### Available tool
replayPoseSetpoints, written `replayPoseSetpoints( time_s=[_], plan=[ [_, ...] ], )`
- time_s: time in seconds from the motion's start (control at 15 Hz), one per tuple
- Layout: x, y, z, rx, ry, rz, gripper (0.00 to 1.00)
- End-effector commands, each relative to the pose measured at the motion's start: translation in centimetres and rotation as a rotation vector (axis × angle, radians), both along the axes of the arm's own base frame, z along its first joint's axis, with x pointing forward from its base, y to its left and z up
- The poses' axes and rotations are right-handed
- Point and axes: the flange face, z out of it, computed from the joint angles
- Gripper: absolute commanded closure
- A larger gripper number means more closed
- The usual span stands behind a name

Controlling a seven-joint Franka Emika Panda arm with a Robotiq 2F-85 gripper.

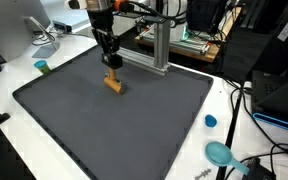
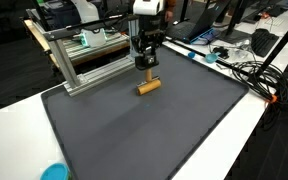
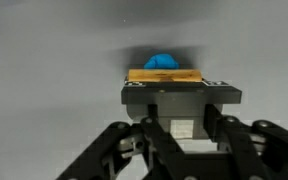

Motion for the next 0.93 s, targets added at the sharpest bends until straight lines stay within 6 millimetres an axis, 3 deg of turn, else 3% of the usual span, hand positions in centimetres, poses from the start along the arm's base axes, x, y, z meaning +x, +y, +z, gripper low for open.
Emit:
replayPoseSetpoints(
  time_s=[0.0,0.53,0.73,0.87],
  plan=[
    [-0.6,-0.6,-0.5,0.041,-0.017,-0.027,0.79],
    [-0.6,-0.8,6.9,0.041,-0.187,-0.016,0.79],
    [-0.3,-0.1,6.9,0.037,-0.183,0.005,0.79],
    [0.0,0.5,5.9,0.044,-0.175,0.012,0.79]
  ],
)
